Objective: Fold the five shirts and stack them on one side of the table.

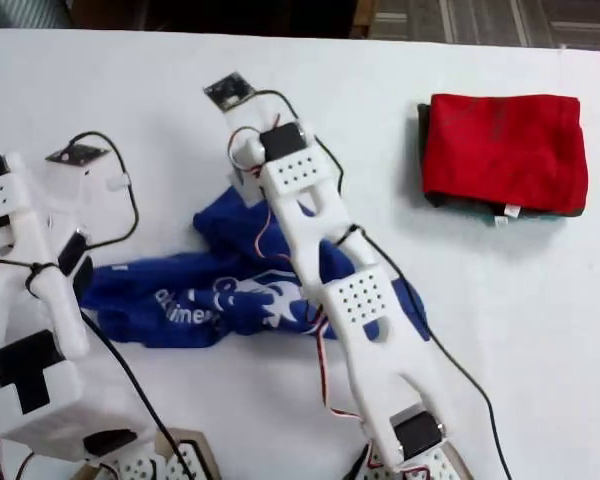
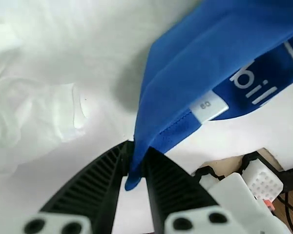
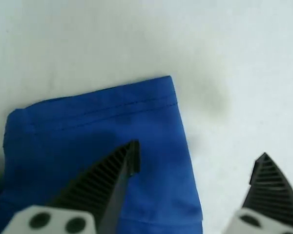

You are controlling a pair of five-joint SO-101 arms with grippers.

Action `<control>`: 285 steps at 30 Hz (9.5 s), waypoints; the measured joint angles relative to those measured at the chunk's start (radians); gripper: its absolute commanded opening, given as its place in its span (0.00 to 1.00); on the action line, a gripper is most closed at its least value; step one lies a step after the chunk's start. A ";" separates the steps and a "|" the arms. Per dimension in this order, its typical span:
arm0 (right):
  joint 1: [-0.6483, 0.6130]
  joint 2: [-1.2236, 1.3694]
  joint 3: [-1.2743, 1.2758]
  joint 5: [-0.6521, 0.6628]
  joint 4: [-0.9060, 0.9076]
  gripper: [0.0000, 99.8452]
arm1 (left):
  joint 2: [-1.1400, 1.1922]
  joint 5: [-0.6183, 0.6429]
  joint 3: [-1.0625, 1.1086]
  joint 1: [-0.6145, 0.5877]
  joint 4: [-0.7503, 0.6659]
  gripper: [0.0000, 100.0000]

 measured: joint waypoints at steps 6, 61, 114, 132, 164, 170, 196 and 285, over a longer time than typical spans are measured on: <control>-0.006 0.038 0.000 0.000 0.000 0.36 | 0.000 0.000 0.000 0.000 0.000 0.03; 0.385 -1.580 0.796 0.242 0.015 0.02 | -0.635 0.238 -0.233 0.293 -0.135 0.03; 0.367 -2.143 0.697 0.252 -0.009 0.02 | -1.066 0.236 -0.316 0.172 -0.115 0.03; 0.367 -2.087 0.864 0.252 -0.081 0.02 | -1.140 0.236 -0.118 0.170 -0.232 0.03; 0.336 -1.094 1.244 0.249 -0.769 0.02 | -0.066 0.236 -0.115 0.259 -0.729 0.03; 0.338 -1.037 1.243 0.249 -0.750 0.02 | -0.031 0.236 -0.121 0.256 -0.706 0.03; 0.376 -0.120 0.408 0.252 -1.031 0.02 | 0.298 0.413 -0.141 0.259 -1.030 0.03; 0.450 -1.623 2.160 0.253 -0.509 0.02 | -0.129 0.057 0.431 0.244 -0.330 0.03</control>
